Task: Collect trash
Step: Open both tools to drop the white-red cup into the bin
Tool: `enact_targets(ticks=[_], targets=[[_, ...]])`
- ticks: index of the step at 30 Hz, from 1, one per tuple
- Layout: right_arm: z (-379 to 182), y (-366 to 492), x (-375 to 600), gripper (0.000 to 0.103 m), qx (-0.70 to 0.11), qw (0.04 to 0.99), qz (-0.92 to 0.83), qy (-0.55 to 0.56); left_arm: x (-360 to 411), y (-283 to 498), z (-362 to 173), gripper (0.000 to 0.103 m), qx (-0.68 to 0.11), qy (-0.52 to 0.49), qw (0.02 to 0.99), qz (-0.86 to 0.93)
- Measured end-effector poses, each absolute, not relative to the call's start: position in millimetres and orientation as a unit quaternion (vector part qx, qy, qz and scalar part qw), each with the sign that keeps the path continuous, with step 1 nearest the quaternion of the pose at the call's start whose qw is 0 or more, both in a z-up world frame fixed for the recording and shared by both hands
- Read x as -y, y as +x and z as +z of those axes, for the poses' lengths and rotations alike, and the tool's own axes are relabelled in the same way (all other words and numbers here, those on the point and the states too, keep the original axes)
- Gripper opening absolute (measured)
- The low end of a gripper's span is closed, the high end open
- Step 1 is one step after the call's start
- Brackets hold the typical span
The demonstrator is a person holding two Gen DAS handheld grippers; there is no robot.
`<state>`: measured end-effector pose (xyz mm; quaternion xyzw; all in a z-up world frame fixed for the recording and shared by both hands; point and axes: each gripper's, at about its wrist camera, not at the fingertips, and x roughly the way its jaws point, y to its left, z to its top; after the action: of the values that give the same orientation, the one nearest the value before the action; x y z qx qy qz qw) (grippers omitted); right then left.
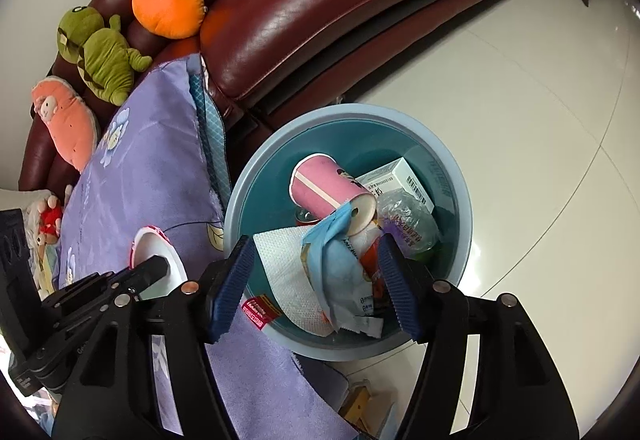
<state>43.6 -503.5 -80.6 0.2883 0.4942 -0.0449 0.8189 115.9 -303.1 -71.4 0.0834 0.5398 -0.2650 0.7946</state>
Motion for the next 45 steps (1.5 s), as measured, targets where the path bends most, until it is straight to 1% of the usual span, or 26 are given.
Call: enact_targets(ticks=[4,8,14,24,27,28,29,30,31,32,41,45], targets=[[-76,40,506,0.063,-0.491,0.820,-0.048,0.290,306,115,-72,0.007,-0.541,0.084,0.794,-0.266],[-72,37,507,0.068,-0.488,0.822,-0.054,0.288,313,112,-72,0.007,-0.540,0.087,0.792,-0.272],[-64,30,511,0.072,-0.483,0.826,-0.063,0.284,327,106,-79,0.007,-0.543,0.096,0.785,-0.282],[-58,20,521,0.073,-0.480,0.825,-0.080,0.288,350,103,-95,0.007,-0.554,0.108,0.771,-0.294],[-58,18,524,0.073,-0.480,0.824,-0.086,0.289,356,104,-99,0.009,-0.557,0.110,0.769,-0.295],[-58,18,525,0.073,-0.480,0.824,-0.088,0.289,358,104,-100,0.015,-0.557,0.112,0.768,-0.296],[-58,17,524,0.073,-0.480,0.823,-0.089,0.289,359,104,-101,0.026,-0.557,0.113,0.768,-0.296],[-58,17,525,0.073,-0.481,0.823,-0.090,0.289,359,103,-102,0.035,-0.556,0.114,0.768,-0.296],[-58,16,525,0.073,-0.481,0.823,-0.090,0.289,360,103,-101,0.055,-0.555,0.114,0.769,-0.294],[-58,16,524,0.073,-0.481,0.823,-0.091,0.289,359,103,-100,0.064,-0.551,0.114,0.773,-0.293],[-51,15,519,0.075,-0.481,0.825,-0.093,0.283,339,101,-84,0.080,-0.541,0.097,0.786,-0.283],[-43,12,511,0.077,-0.479,0.827,-0.094,0.277,324,97,-76,0.082,-0.534,0.095,0.793,-0.276]])
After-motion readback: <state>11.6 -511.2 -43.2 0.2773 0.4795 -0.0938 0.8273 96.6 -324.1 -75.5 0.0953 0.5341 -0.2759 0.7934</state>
